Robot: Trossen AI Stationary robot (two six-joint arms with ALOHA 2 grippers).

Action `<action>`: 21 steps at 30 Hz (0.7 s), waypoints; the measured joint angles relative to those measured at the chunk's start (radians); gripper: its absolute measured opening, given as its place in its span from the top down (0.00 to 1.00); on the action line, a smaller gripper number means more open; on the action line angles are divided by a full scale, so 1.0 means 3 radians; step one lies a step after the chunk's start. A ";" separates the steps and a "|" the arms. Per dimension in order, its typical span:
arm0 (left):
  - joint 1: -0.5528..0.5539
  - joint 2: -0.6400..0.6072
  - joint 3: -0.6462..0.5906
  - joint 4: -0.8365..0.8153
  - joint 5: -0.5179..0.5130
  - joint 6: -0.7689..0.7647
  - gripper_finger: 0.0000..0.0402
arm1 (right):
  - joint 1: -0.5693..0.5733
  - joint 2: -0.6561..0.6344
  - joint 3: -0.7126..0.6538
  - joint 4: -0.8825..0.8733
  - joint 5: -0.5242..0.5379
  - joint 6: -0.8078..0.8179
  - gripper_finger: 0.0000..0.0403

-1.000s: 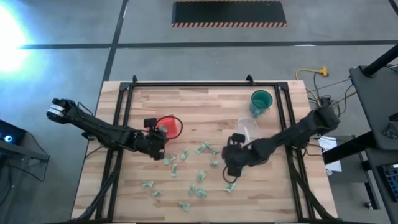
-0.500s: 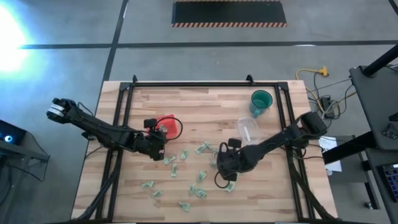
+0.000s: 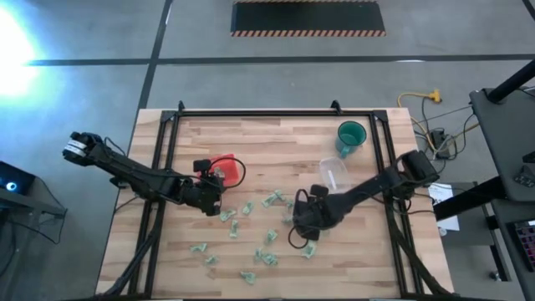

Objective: Pick and place items into bin
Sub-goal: Put the stevia packet into the transparent container

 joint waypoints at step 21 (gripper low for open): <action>0.0000 0.0000 0.0000 0.0004 0.0000 -0.0001 0.68 | -0.0133 -0.0022 -0.0161 0.0282 -0.0321 -0.0152 0.74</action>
